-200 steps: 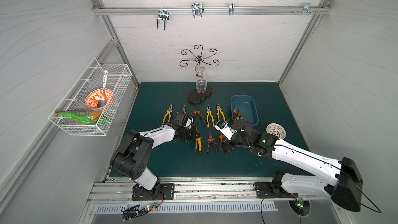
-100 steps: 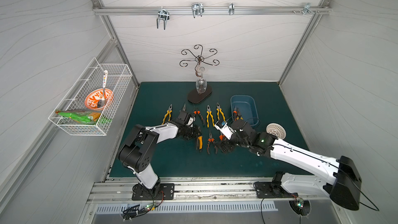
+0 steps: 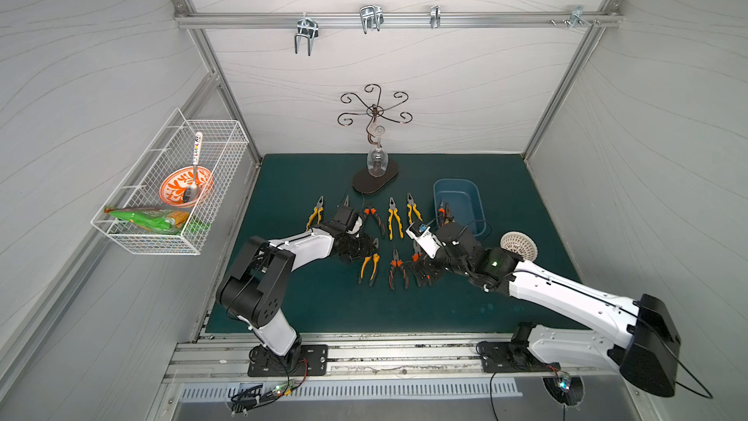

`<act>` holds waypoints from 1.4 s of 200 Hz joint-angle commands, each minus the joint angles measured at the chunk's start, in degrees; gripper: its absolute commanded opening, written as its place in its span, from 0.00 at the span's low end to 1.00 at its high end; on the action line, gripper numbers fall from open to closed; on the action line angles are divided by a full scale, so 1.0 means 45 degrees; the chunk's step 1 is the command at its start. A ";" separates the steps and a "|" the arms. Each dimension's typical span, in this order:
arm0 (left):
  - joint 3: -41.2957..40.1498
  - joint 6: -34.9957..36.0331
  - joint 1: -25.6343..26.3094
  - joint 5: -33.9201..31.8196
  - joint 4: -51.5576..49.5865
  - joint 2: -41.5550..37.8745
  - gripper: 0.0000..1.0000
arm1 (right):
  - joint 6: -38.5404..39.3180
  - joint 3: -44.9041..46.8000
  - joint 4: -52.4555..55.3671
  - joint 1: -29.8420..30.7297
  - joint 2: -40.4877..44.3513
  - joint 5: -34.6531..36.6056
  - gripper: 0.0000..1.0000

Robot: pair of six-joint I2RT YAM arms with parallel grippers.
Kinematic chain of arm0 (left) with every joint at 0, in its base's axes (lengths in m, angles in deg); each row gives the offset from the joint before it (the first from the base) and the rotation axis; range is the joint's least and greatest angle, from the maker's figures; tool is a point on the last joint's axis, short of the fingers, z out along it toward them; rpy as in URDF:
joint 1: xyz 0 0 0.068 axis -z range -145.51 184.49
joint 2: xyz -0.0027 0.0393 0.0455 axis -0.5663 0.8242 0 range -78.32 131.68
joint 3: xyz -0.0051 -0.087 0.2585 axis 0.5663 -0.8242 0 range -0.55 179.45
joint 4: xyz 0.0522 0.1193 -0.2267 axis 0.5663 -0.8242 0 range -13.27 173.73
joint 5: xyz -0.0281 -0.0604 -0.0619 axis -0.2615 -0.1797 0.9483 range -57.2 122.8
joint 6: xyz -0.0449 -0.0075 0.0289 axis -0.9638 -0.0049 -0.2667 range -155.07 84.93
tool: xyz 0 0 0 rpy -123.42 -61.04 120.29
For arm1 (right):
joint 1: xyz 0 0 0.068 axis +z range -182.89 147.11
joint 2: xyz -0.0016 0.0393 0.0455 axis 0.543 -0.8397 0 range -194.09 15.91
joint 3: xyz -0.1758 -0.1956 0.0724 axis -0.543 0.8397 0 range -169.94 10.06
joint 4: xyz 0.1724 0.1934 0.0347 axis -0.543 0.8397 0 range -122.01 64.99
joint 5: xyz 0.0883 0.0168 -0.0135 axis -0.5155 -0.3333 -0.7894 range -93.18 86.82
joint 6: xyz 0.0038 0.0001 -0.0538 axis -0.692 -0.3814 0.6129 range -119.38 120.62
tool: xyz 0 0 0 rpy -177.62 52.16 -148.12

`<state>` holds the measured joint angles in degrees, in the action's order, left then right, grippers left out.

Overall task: Take the pliers out of the storage box
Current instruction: Place the pliers at the center of the board, then pick up the pliers from the storage box.

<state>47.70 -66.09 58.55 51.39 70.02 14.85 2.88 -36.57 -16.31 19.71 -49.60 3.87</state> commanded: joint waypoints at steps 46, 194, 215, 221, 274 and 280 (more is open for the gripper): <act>-0.0503 0.0689 0.0044 -0.0191 0.0989 -0.3106 0.99 | -0.2807 -0.1078 0.0302 -0.3564 -0.0365 0.0750 0.99; -0.0453 0.6004 0.4134 -0.1467 0.5680 -0.4519 1.00 | -0.3579 -0.5146 0.3405 -0.7874 -0.7947 -0.0355 0.63; -0.0313 0.6110 0.4157 -0.1488 0.5564 -0.4357 1.00 | -0.3592 -0.5460 0.3581 -0.7949 -0.8642 -0.0599 0.59; -0.0288 0.6123 0.4151 -0.1503 0.5567 -0.4310 1.00 | -0.3601 -0.5491 0.3555 -0.7950 -0.8810 -0.0653 0.58; -0.0291 0.6258 0.4156 -0.1704 0.5357 -0.4237 1.00 | -0.3515 -0.5938 0.3848 -0.7939 -1.0065 -0.0655 0.51; -0.0306 0.6277 0.4152 -0.1760 0.5354 -0.4233 1.00 | -0.3502 -0.6016 0.3950 -0.7943 -1.0188 -0.0579 0.50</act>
<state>43.90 -39.27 77.04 43.94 93.16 -4.65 -13.03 -62.17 -1.64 -15.78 -93.30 1.22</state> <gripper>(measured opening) 0.999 0.518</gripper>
